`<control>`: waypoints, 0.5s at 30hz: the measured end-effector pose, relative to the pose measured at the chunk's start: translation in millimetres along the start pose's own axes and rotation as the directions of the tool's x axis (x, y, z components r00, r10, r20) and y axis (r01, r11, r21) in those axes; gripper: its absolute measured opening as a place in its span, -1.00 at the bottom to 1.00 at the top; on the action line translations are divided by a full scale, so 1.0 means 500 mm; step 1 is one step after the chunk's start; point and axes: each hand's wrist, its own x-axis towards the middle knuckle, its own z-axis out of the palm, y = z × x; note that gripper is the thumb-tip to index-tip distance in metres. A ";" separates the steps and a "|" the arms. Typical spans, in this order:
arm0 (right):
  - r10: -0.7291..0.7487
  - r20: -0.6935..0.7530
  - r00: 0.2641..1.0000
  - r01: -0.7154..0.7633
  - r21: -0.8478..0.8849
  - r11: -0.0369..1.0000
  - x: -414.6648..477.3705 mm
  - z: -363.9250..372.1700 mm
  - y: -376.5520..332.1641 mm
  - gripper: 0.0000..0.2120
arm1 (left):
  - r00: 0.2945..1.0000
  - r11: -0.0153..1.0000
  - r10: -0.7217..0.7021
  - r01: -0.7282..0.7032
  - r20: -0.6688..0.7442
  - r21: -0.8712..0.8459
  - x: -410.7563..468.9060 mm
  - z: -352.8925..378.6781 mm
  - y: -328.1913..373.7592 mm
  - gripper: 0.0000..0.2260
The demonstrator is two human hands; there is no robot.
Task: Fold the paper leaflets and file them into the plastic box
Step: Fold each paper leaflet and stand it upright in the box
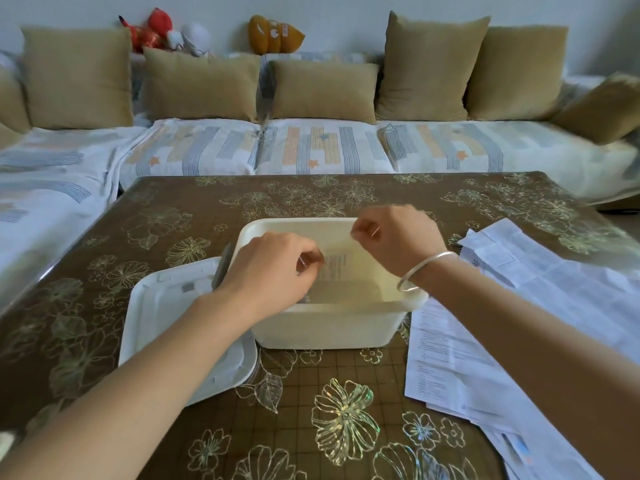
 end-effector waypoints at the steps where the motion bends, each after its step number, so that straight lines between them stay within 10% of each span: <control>1: 0.017 -0.083 0.996 -0.006 0.136 0.991 -0.026 -0.016 0.014 -0.92 | 1.000 0.999 0.011 -0.012 -0.013 -0.037 -0.006 -0.001 0.013 -0.86; 6: 0.238 -0.308 0.921 -0.090 0.427 0.900 -0.235 -0.053 0.090 -0.88 | 0.973 0.947 0.203 -0.223 -0.106 -0.232 -0.053 0.026 0.142 -0.88; 11: 0.279 -0.073 0.957 -0.273 0.081 0.958 -0.387 0.005 0.174 -0.76 | 0.962 0.903 0.266 -0.273 -0.068 -0.333 -0.112 0.096 0.229 -0.88; 15: 0.115 0.271 0.956 -0.083 -0.129 0.988 -0.436 0.033 0.183 -0.20 | 0.985 0.907 0.168 -0.144 0.028 -0.396 -0.170 0.167 0.216 -0.87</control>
